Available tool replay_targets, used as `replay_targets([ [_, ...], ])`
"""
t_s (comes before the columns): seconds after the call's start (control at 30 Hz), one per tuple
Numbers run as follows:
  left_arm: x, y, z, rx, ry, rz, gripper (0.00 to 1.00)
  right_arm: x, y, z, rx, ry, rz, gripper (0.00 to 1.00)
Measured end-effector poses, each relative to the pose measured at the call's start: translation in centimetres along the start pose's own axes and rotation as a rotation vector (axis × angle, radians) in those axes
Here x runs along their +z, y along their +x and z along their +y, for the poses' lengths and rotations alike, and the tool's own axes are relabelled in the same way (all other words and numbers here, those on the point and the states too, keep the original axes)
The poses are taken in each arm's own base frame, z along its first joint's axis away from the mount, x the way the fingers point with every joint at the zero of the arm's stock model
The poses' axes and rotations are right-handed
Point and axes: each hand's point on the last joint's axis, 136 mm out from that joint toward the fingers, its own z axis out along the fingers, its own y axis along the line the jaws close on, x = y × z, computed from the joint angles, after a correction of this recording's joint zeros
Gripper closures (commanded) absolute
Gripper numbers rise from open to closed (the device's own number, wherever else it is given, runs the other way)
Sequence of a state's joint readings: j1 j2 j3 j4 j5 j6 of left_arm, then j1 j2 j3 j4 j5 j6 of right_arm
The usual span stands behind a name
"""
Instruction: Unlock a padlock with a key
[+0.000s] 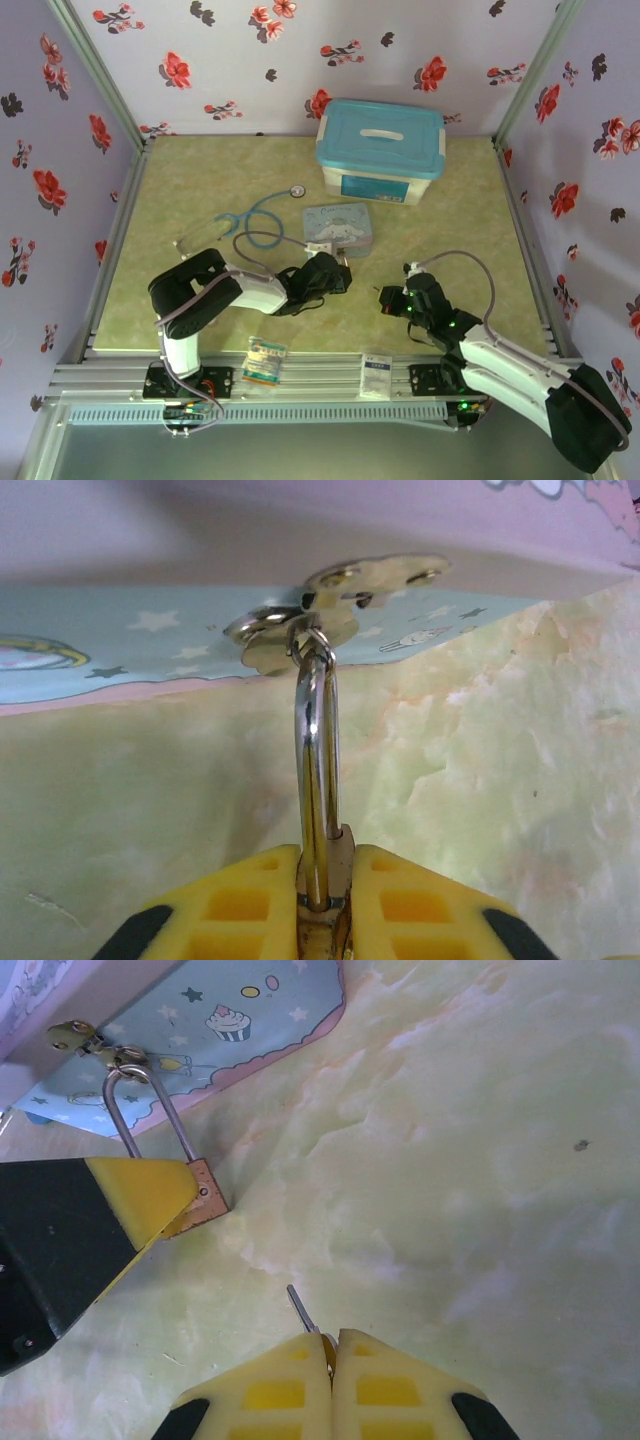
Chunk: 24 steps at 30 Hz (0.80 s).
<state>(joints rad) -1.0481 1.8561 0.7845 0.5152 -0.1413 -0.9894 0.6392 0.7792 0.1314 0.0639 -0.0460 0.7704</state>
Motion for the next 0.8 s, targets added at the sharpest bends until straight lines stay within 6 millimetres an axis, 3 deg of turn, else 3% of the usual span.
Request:
replay_targets([
  [0.1,-0.1,0.1,0.1,-0.028,0.012,-0.003,0.96,0.0,0.3,-0.1,0.017,-0.014,-0.001,1.00],
  [0.27,-0.8,0.8,0.2,-0.103,0.050,-0.038,1.00,0.2,1.3,0.0,0.082,-0.057,0.025,1.00],
  [0.53,-3.0,3.6,-0.5,-0.221,0.104,-0.086,1.00,0.1,2.5,1.5,0.203,-0.133,0.098,1.00],
  [0.8,-3.1,3.9,-1.4,-0.405,0.223,-0.181,1.00,-0.2,4.1,2.4,0.267,-0.181,0.165,1.00],
])
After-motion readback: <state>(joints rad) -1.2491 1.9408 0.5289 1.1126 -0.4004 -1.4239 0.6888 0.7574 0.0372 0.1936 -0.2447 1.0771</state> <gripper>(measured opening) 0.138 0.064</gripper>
